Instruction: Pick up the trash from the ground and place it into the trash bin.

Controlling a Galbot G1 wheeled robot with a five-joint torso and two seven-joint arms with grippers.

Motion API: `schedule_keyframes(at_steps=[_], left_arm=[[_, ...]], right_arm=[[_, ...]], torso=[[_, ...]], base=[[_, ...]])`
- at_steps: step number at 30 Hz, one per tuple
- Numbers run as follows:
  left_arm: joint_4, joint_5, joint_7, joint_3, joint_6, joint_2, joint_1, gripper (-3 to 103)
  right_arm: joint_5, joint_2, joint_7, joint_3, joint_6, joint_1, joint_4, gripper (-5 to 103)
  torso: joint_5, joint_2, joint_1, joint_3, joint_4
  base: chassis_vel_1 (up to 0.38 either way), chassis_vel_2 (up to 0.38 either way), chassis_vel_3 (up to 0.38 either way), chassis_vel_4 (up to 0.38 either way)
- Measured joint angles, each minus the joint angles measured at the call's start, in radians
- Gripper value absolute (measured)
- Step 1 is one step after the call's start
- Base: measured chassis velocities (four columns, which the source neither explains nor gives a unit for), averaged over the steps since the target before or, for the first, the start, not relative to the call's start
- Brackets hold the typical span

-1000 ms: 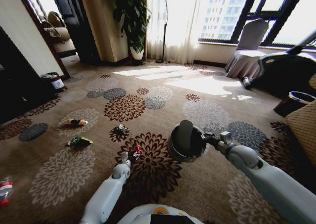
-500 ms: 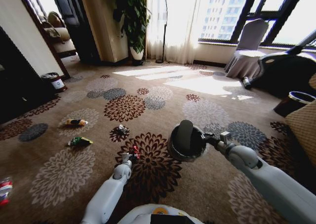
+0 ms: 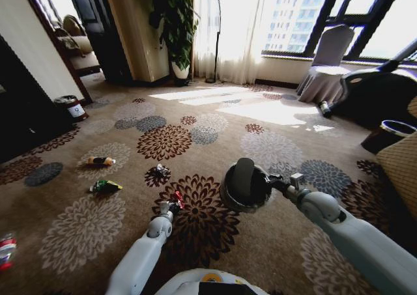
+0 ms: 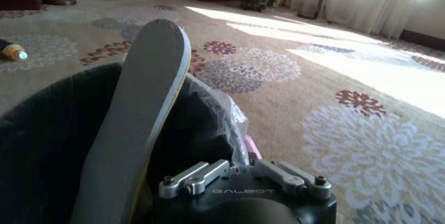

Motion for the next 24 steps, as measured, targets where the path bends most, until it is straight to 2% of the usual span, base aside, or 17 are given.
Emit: schedule_keyframes(at_steps=[1, 3, 4, 7, 11, 15, 16, 18, 19, 20, 22, 24], left_arm=[[-0.012, 0.008, -0.002, -0.002, -0.009, 0.001, 0.006, 0], [-0.056, 0.052, -0.011, -0.013, -0.064, 0.007, 0.021, 0], [-0.056, 0.052, -0.011, -0.013, -0.064, 0.007, 0.021, 0], [-0.128, 0.129, 0.013, -0.027, -0.158, 0.033, 0.022, 0], [-0.196, 0.137, 0.034, -0.027, -0.169, 0.067, 0.007, 0], [-0.362, 0.138, 0.087, 0.008, -0.189, 0.157, -0.056, 0], [-0.362, 0.138, 0.087, 0.008, -0.189, 0.157, -0.056, 0], [-0.428, 0.134, 0.099, 0.036, -0.188, 0.19, -0.084, 0], [-0.482, 0.122, 0.107, 0.074, -0.189, 0.226, -0.118, 0], [-0.511, 0.106, 0.113, 0.103, -0.191, 0.254, -0.141, 0], [-0.528, 0.096, 0.117, 0.12, -0.191, 0.271, -0.156, 0], [-0.577, 0.061, 0.121, 0.194, -0.189, 0.326, -0.23, 0]], right_arm=[[-0.001, 0.0, 0.0, 0.0, 0.0, 0.0, 0.0, 1], [-0.001, 0.0, 0.0, 0.002, 0.0, -0.001, -0.001, 1], [-0.001, 0.0, 0.0, 0.002, 0.0, -0.001, -0.001, 1], [0.014, 0.006, 0.0, 0.002, -0.02, 0.002, 0.01, 1], [0.044, 0.011, 0.001, -0.002, -0.051, 0.01, 0.014, 1], [0.158, 0.022, -0.001, -0.054, -0.134, 0.08, -0.017, 1], [0.158, 0.022, -0.001, -0.054, -0.134, 0.08, -0.017, 1], [0.175, 0.028, 0.001, -0.076, -0.151, 0.118, -0.045, 1], [0.189, 0.033, 0.001, -0.102, -0.171, 0.16, -0.069, 1], [0.195, 0.035, 0.001, -0.123, -0.18, 0.187, -0.082, 1], [0.197, 0.037, 0.001, -0.136, -0.185, 0.203, -0.09, 1], [0.198, 0.045, 0.001, -0.188, -0.2, 0.262, -0.111, 1]], torso=[[0.0, 0.0, 0.0, 0.0, 0.0], [-0.0001, 0.0, 0.0, 0.0, -0.0001], [-0.0001, 0.0, 0.0, 0.0, -0.0001], [-0.0003, 0.0, 0.0, 0.0, -0.0001], [-0.0003, 0.0, 0.0, 0.0, 0.0001], [0.0, 0.0, 0.0, 0.0, -0.0001], [0.0, 0.0, 0.0, 0.0, -0.0001], [0.0005, 0.0, 0.0, 0.0, 0.0002], [-0.0011, 0.0, 0.0, 0.0, -0.0001], [-0.0007, 0.0, 0.0, 0.0, -0.0004], [0.0001, 0.0, 0.0, 0.0, -0.0003], [-0.0001, 0.0, 0.0, 0.0, 0.0002]], base=[[0.0, 0.0, 0.0, 0.0], [0.0, 0.0, 0.0, 0.0], [0.0, 0.0, 0.0, 0.0], [0.0, 0.0, 0.0, 0.0], [0.0, 0.0, 0.0, 0.0], [0.0, 0.0, 0.0, 0.0], [0.0, 0.0, 0.0, 0.0], [0.0, 0.0, 0.0, 0.0], [0.0, 0.0, 0.0, 0.0], [0.0, 0.0, 0.0, 0.0], [0.0, 0.0, 0.0, 0.0], [0.0, 0.0, 0.0, 0.0]])
